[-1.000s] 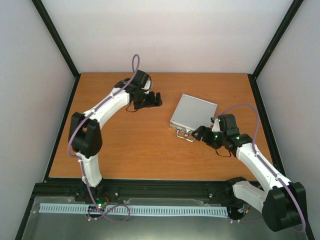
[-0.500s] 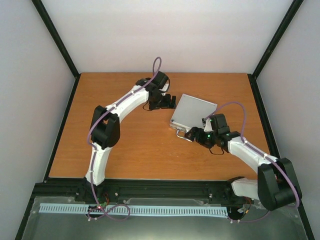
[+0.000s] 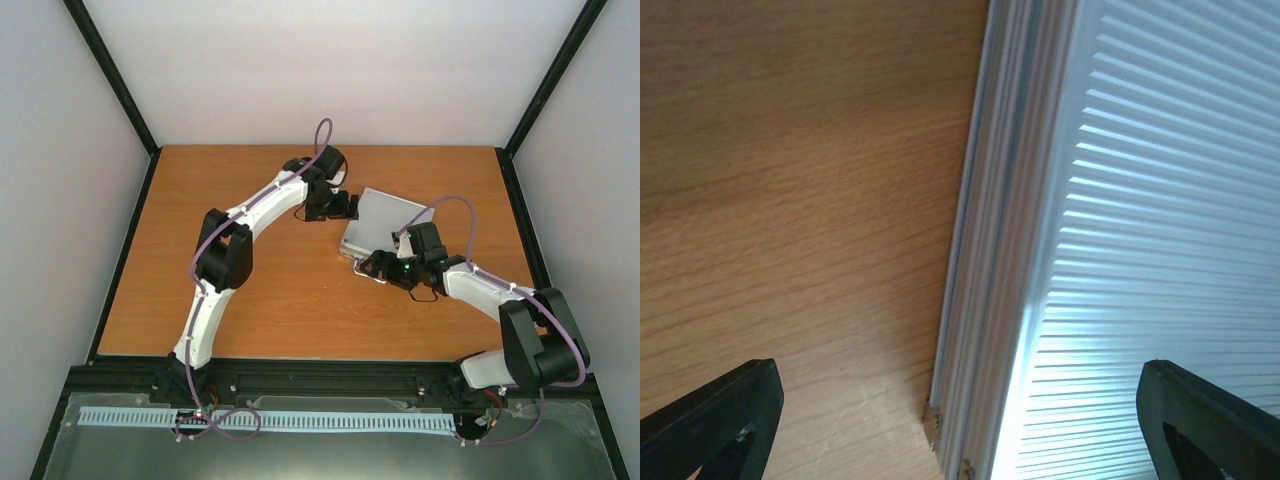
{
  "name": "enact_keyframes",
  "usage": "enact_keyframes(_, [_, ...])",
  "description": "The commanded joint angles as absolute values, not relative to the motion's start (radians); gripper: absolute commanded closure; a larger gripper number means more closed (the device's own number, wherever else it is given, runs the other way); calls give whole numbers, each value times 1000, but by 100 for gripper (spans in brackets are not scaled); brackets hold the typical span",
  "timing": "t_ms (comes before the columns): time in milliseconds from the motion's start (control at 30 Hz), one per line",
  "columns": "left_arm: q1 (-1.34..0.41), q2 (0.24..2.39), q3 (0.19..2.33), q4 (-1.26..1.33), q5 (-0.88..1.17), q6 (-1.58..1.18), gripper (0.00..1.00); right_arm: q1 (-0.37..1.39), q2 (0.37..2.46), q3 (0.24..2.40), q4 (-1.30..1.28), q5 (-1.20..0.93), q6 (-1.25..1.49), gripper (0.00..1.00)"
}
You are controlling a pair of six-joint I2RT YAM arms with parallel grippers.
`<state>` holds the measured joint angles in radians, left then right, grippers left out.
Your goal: Pack up texas hold em set
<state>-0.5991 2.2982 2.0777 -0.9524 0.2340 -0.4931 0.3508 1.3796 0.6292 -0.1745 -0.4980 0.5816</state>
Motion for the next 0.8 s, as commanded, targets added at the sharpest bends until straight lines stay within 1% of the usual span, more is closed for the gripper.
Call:
enact_keyframes(0, [-621,2319,2173,-986,252,-488,0,369,1397,645,-122,-492,581,13])
enact_keyframes(433, [-657,2356,2173,-990,261,-477,0,393,1470,682,-91,-471,580,13])
enact_keyframes(567, [-661,2351,2126,-989,253,-474,0,399,1497,704,-94,-469,576,13])
enact_keyframes(767, [-661,2321,2053,-994,221,-445,0,420,1518,724,-151,-392,580,13])
